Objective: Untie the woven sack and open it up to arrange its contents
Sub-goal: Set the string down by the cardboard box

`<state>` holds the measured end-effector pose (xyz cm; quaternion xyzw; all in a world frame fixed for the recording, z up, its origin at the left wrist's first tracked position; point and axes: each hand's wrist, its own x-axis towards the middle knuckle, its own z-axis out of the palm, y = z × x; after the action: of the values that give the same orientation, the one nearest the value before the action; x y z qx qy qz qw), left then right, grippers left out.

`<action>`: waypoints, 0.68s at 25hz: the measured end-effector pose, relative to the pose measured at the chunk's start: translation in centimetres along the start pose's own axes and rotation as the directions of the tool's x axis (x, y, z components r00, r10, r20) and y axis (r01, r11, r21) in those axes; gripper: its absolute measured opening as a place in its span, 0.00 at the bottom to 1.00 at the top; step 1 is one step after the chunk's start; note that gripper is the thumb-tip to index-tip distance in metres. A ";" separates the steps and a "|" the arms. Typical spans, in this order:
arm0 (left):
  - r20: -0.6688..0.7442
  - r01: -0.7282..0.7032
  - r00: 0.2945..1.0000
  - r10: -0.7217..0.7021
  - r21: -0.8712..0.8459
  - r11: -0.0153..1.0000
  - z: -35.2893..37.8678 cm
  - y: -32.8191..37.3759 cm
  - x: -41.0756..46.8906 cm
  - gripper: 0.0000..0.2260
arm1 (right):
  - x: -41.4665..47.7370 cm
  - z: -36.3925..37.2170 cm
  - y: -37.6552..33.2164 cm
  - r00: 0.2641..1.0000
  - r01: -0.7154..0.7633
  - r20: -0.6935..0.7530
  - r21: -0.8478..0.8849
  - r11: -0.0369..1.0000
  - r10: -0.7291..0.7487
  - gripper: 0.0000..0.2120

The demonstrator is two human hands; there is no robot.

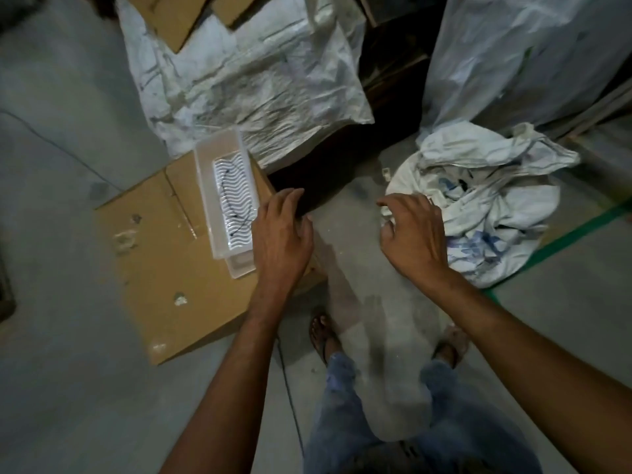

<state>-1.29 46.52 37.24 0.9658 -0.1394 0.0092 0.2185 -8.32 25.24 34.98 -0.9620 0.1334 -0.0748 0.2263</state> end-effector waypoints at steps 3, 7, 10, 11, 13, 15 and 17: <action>0.038 -0.055 0.998 0.055 0.007 0.998 4.0 7.2 -0.9 0.23 | -1.5 -3.1 6.9 0.999 -0.005 -0.045 -0.024 1.000 0.004 0.21; 0.120 -0.061 0.991 0.057 0.025 0.998 10.8 16.3 -1.7 0.24 | -3.2 -7.0 17.0 0.999 -0.038 -0.040 -0.099 0.994 0.034 0.23; 0.168 -0.097 0.981 0.095 0.008 0.995 15.6 21.6 -1.5 0.25 | -3.9 -8.9 24.3 0.996 -0.084 -0.037 -0.148 0.985 0.080 0.26; 0.183 -0.124 0.976 0.121 0.004 0.992 17.0 23.0 -1.2 0.25 | -4.0 -9.2 26.4 0.994 -0.110 -0.038 -0.162 0.981 0.105 0.27; 0.219 -0.169 0.961 0.168 -0.015 0.986 19.9 25.2 -0.2 0.25 | -3.8 -9.1 30.1 0.987 -0.158 -0.028 -0.181 0.971 0.156 0.29; 0.253 -0.206 0.944 0.209 -0.039 0.978 23.0 26.3 0.9 0.25 | -3.4 -8.0 32.8 0.980 -0.196 -0.008 -0.196 0.961 0.198 0.31; 0.277 -0.230 0.931 0.238 -0.061 0.971 26.8 26.8 2.1 0.24 | -2.6 -6.3 35.4 0.974 -0.226 -0.015 -0.204 0.952 0.228 0.32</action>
<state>-7.76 11.36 24.47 0.9305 -0.2835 -0.1048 0.2070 -19.96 -7.09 24.21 -0.9588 0.2489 -0.0300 0.1338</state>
